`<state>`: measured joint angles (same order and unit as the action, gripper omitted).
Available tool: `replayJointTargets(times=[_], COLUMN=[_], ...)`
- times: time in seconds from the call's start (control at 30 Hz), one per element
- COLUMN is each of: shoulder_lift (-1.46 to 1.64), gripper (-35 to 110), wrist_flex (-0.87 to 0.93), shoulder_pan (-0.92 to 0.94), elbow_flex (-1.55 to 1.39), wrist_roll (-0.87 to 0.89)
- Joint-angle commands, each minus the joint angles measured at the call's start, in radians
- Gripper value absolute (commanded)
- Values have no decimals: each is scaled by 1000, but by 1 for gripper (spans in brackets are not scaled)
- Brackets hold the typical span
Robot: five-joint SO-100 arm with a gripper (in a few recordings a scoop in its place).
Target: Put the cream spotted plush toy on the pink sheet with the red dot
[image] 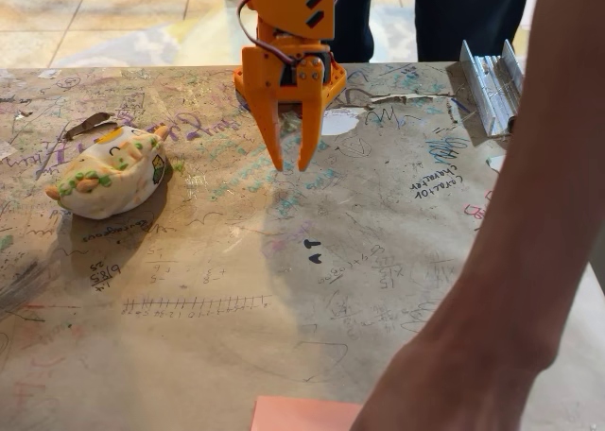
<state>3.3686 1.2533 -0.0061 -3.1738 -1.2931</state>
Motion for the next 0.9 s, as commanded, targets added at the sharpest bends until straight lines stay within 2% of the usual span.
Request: replayJointTargets(times=[0.0, 0.27, 0.87], shoulder_lift=[6, 5, 5], gripper=[7, 7, 7], wrist_flex=[2, 2, 2], shoulder_pan=[0, -81, -89], elbow_flex=[-17, -17, -17], wrist_roll=[-9, -18, -18])
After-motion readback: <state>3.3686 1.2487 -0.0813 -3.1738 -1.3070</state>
